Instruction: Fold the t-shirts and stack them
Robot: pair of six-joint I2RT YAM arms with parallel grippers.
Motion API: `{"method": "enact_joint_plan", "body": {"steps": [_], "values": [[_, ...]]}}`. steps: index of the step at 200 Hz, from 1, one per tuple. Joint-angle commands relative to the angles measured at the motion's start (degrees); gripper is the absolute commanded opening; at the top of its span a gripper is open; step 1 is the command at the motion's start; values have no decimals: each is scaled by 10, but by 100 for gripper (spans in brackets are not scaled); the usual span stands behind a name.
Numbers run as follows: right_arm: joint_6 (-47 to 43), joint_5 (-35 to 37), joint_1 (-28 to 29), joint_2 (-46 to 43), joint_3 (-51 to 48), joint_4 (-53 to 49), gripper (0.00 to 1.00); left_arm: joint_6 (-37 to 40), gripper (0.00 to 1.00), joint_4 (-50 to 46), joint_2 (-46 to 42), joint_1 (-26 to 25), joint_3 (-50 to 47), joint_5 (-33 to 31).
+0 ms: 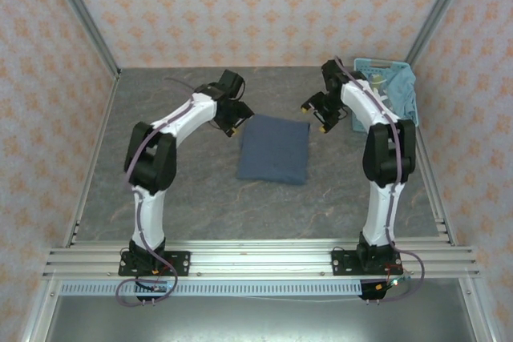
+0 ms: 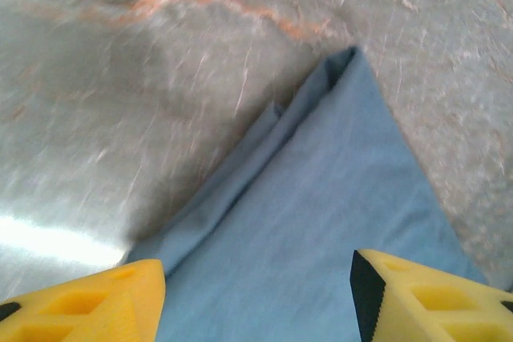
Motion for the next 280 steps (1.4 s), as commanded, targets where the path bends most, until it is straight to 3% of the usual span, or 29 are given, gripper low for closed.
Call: {"method": "enact_joint_plan", "body": {"steps": [1,27,58,82,136,152,167,178,201,237,280], "values": [[-29,27,12,-141,-95,33,70,-74,60,37,-164,-39,-129,7],[-17,-10,34,-268,-257,101,61,-209,57,148,-242,-138,-275,8],[61,-65,51,-408,-431,211,63,-336,60,265,-221,-232,-337,-26],[108,-81,52,-475,-502,259,65,-397,63,345,-182,-249,-357,-46],[95,-89,51,-505,-503,220,65,-454,63,396,-100,-251,-353,-90],[96,-90,50,-512,-504,216,65,-469,54,425,-72,-249,-355,-104],[97,-88,47,-518,-504,208,64,-484,30,454,-53,-244,-360,-118],[96,-87,44,-522,-503,201,64,-488,16,454,-50,-235,-367,-130],[81,-82,35,-527,-493,177,62,-480,0,451,-72,-202,-400,-151],[67,-85,25,-530,-482,160,61,-405,0,431,-145,-92,-469,-137],[75,-91,23,-520,-484,177,61,-209,0,380,-172,127,-456,-54]]}}
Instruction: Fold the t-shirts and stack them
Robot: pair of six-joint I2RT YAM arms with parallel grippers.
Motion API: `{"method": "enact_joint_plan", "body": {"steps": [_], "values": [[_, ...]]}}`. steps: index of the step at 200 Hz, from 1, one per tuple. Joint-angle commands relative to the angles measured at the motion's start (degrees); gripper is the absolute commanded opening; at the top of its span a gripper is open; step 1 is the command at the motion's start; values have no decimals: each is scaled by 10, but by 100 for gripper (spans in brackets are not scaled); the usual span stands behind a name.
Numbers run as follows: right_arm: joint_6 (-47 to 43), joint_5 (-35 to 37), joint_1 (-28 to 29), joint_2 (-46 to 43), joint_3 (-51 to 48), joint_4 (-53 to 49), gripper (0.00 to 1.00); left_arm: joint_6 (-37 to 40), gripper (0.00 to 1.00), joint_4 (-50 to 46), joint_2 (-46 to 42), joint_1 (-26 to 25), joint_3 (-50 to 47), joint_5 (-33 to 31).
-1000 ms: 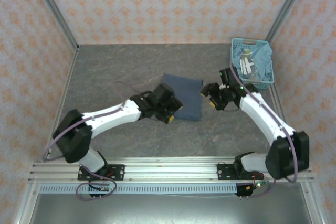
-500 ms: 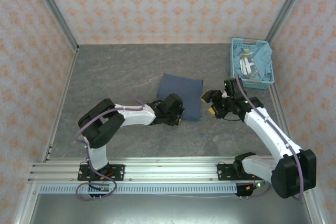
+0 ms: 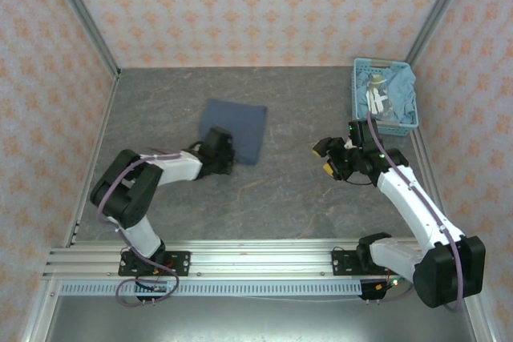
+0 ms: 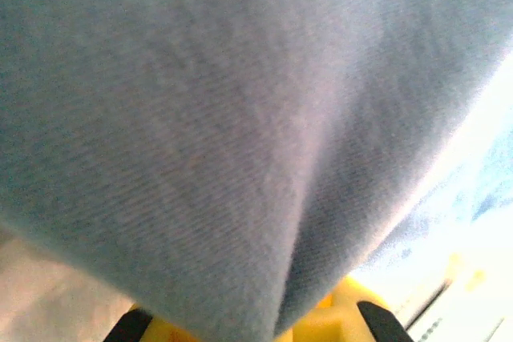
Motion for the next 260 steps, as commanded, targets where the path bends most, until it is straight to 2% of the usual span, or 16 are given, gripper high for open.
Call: {"method": "enact_joint_plan", "body": {"steps": [1,29,50,92,113,129,143,161,172,203,233,251,259,260], "values": [[-5,-4,-4,1,16,-1,61,148,0,-53,-2,99,24,39],[-3,-6,-4,20,22,9,61,298,0,-103,75,214,139,91],[-5,-7,-4,39,33,14,61,354,0,-138,158,270,237,117],[-11,-8,-4,84,65,14,60,437,0,-231,277,311,435,122],[-15,-10,-4,100,78,14,61,458,0,-271,293,320,473,102],[-17,-12,-4,111,87,16,61,461,0,-283,290,333,471,89],[-19,-17,-3,120,95,19,62,467,8,-289,282,342,467,83],[-24,-21,-3,131,107,19,62,478,32,-294,263,346,465,84],[-28,-23,-3,136,114,17,62,485,43,-300,245,345,466,86],[-34,-29,-2,150,127,16,62,474,54,-289,173,343,438,118],[-40,-38,0,156,132,28,62,443,57,-285,89,341,382,148],[-46,-50,6,135,128,79,64,449,59,-298,23,333,339,144],[-47,-51,8,116,118,119,66,452,64,-306,-11,328,316,135],[-47,-51,9,113,117,123,66,452,68,-307,-16,328,314,134]]}}
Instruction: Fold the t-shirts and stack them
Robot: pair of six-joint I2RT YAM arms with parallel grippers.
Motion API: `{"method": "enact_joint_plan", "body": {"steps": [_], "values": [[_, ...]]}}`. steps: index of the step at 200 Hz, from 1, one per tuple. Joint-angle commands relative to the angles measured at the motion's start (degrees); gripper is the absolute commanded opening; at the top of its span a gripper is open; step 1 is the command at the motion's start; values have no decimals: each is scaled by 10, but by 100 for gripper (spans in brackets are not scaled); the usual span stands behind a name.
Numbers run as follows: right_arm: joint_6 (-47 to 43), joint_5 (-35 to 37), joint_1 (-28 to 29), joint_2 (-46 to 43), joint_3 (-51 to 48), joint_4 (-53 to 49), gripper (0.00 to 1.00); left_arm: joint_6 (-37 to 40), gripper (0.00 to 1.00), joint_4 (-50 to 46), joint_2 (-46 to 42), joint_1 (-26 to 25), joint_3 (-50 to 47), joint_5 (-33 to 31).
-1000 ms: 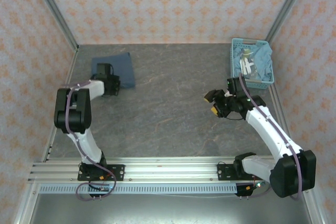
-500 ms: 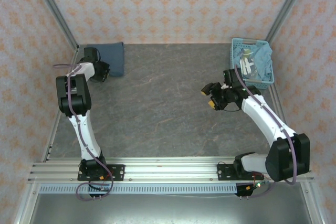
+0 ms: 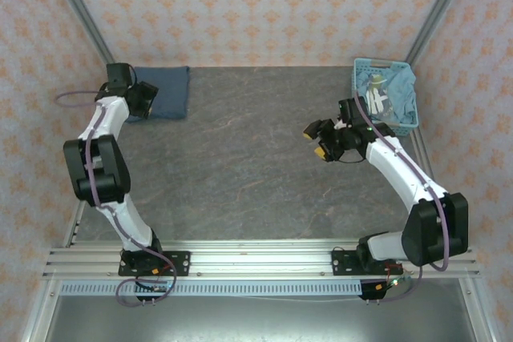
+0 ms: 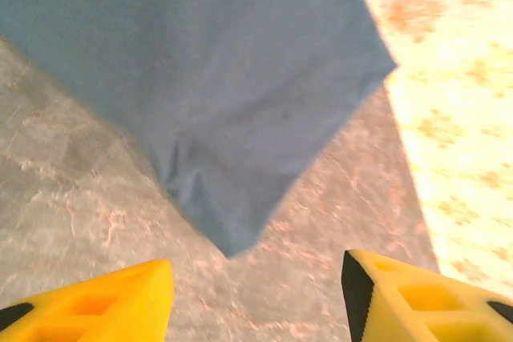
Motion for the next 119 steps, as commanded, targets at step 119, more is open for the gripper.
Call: {"method": "enact_joint_plan", "body": {"steps": [119], "values": [[-173,466,-12,-180,-17,-65,99,167,100,-152,-518,-228,-312,-529]]}}
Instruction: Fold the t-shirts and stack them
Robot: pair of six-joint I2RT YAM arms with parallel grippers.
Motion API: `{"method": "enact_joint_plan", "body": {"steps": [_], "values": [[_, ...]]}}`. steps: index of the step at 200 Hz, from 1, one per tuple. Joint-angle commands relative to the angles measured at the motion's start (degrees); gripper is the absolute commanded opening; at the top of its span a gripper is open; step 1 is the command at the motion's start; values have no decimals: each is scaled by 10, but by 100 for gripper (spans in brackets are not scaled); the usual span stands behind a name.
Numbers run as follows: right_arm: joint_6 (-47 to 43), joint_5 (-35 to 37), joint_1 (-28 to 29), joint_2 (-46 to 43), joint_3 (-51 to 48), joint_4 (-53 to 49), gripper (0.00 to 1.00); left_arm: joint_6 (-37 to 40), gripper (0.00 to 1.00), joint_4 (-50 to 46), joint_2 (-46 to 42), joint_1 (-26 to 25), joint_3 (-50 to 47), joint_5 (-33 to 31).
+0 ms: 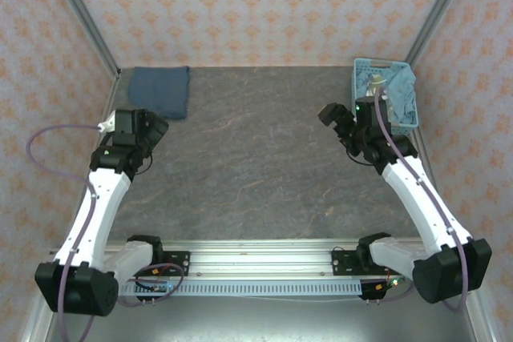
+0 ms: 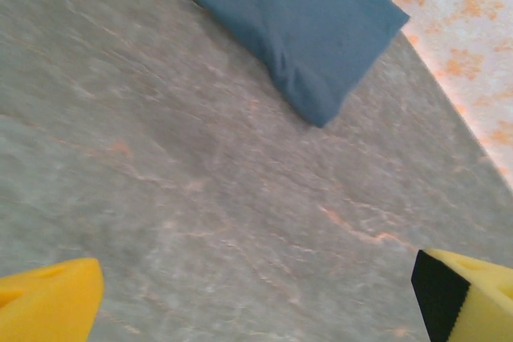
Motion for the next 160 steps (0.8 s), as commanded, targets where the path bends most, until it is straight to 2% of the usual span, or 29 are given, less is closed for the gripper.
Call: {"method": "enact_joint_plan", "body": {"steps": [1,14,27,38,51,83,122,160], "values": [[-103,211,-16,-37,-30,-35,99,137,100,14,-73,-56,-63,-229],[-191,230,-27,-67,-113,70,99,282,100,136,-123,-68,-146,-213],[-232,290,-28,-99,-200,175,99,326,100,236,-151,-68,-222,-201],[-275,314,-28,-112,-265,267,99,359,100,322,-159,-68,-280,-170],[-318,331,-28,-95,-301,326,99,351,100,371,-137,-67,-311,-177],[-366,323,-48,-19,-345,434,99,387,100,488,3,-65,-314,-158],[-369,280,-88,82,-351,525,99,359,100,625,159,-7,-308,-107],[-363,216,-130,149,-344,646,99,401,100,664,228,24,-266,-59]]}}
